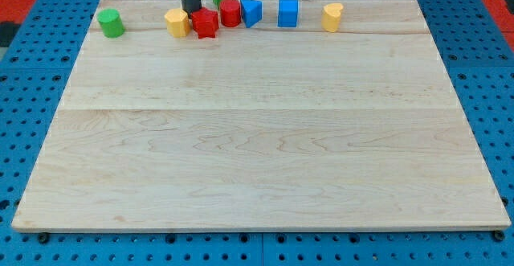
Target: Drag the green cube diagonally left below yellow hexagon
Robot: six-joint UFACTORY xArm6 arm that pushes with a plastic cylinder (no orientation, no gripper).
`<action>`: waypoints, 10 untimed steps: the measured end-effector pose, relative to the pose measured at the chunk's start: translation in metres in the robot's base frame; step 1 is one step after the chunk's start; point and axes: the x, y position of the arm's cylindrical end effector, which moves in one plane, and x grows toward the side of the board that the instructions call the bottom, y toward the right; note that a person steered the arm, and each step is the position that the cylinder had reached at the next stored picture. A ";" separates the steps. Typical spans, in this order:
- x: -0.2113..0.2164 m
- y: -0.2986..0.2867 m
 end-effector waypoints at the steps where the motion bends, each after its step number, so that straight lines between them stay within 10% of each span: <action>1: -0.001 0.000; 5: 0.017 -0.039; 7: -0.042 -0.100; 8: -0.031 -0.178; 10: 0.017 -0.148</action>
